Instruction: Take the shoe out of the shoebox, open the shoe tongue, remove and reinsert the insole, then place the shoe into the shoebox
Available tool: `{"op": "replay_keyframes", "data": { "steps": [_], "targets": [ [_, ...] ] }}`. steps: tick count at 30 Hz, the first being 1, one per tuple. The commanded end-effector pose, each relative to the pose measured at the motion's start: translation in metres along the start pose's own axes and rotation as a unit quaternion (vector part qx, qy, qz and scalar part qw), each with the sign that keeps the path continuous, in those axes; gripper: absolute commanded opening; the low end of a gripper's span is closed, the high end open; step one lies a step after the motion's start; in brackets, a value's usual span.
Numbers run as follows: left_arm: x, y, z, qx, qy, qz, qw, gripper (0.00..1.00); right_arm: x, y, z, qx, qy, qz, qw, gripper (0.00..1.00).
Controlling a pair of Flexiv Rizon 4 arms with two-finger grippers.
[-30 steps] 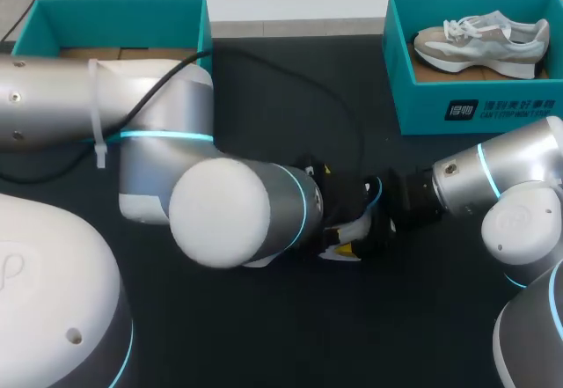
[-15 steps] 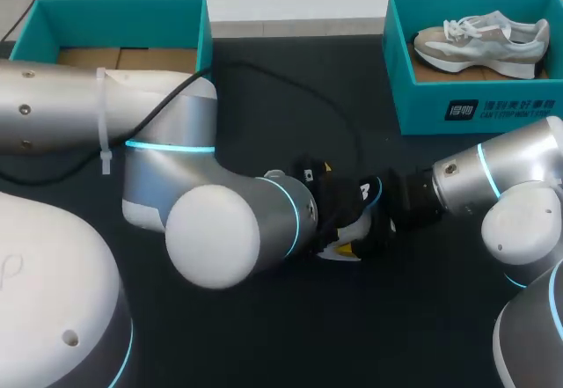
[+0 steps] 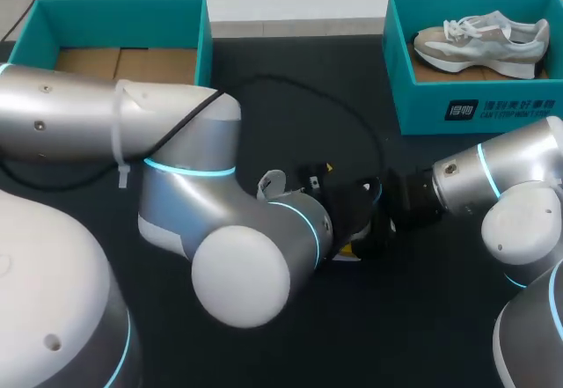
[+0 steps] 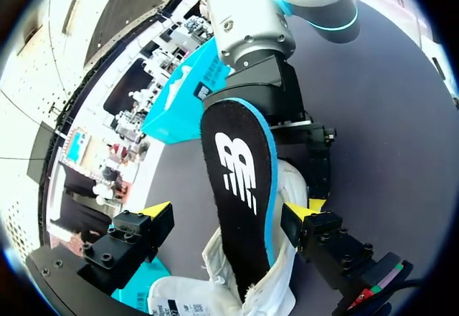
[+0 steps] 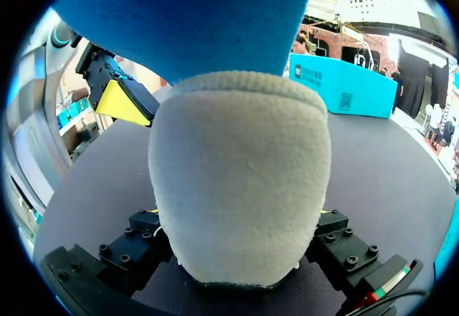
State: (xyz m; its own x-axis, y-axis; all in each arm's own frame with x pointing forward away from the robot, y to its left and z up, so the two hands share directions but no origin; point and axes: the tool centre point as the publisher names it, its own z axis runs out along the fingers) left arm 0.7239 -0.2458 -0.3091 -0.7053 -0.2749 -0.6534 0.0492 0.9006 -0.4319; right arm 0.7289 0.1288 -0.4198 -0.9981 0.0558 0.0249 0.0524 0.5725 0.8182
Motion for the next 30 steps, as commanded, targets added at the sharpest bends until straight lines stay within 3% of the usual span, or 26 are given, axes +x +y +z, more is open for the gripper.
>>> {"op": "replay_keyframes", "data": {
  "steps": [1,18,27,30],
  "targets": [
    [0.003,-0.002,0.002,-0.003,-0.016,-0.009,1.000,1.00,0.001,0.001,0.000,0.002,-0.001,0.000,1.000,0.00],
    [-0.002,0.008,0.013,0.001,-0.043,-0.024,0.999,0.95,0.001,0.001,0.000,0.002,-0.001,0.000,1.000,0.00],
    [-0.002,0.010,0.018,0.006,-0.052,-0.026,0.998,0.73,0.001,0.001,0.000,0.002,-0.001,0.000,1.000,0.00],
    [-0.001,0.009,0.017,0.009,-0.051,-0.025,0.998,0.55,0.001,0.001,0.000,0.002,-0.001,0.000,1.000,0.00]
  ]
}}
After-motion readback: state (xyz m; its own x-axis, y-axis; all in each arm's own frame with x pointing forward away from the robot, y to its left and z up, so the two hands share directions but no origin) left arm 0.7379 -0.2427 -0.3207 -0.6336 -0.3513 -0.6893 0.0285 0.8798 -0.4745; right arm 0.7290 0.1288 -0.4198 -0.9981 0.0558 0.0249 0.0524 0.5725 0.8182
